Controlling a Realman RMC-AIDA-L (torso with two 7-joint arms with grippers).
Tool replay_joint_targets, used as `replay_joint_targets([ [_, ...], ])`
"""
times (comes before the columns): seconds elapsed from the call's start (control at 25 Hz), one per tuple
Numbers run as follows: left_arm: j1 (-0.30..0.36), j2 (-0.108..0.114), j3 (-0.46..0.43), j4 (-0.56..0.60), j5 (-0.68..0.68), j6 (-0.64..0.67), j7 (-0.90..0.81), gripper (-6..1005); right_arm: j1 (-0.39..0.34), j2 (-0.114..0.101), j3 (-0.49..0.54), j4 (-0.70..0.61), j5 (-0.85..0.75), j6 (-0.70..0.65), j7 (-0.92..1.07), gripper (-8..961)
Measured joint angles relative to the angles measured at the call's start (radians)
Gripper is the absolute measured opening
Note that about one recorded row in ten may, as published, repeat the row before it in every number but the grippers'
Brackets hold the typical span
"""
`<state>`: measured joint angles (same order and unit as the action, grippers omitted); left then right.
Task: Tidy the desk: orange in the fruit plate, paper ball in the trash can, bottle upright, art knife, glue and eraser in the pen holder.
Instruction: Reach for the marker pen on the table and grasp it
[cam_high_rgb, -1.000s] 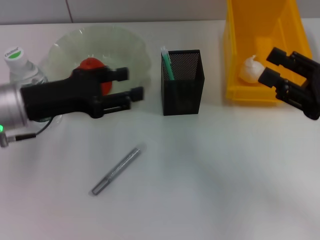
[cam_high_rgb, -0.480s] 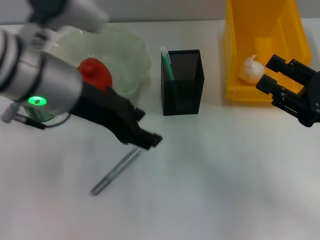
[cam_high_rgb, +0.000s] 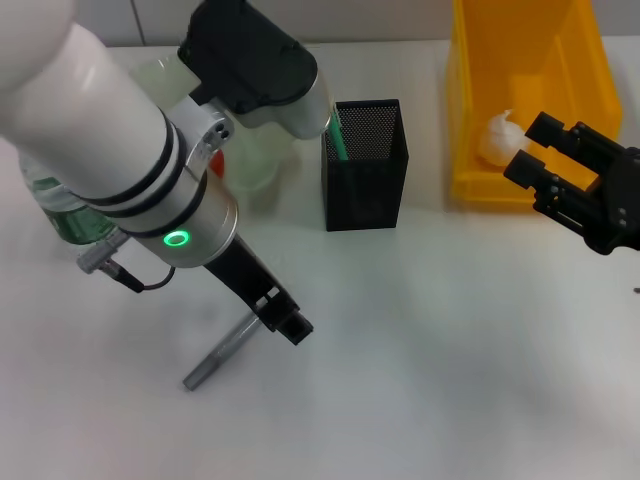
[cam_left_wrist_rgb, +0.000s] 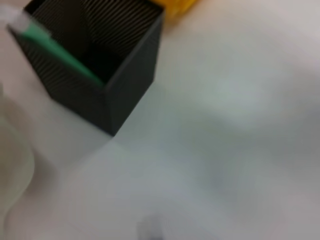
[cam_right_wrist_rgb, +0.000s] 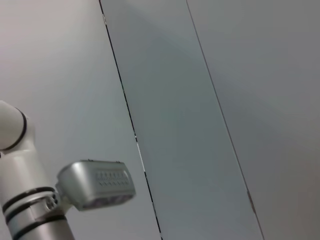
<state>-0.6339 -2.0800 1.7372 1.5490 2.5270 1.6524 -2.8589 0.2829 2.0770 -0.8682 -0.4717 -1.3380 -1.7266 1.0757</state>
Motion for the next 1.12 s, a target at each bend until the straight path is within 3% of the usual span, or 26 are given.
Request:
replay_joint_targets([
  [0.24, -0.07, 0.0, 0.002, -0.204, 0.018, -0.093, 0.005, 613, 0.009, 0.0, 0.01, 0.023, -0.001, 0.006, -0.015, 641],
  [0.4, -0.098, 0.0, 0.002, -0.27, 0.018, -0.115, 0.021, 610, 0.009, 0.0, 0.009, 0.027, -0.001, 0.017, -0.016, 641],
  [1.12, -0.107, 0.0, 0.018, -0.358, 0.057, -0.155, 0.029, 600, 0.022, 0.0, 0.009, 0.059, -0.004, 0.027, -0.017, 640],
])
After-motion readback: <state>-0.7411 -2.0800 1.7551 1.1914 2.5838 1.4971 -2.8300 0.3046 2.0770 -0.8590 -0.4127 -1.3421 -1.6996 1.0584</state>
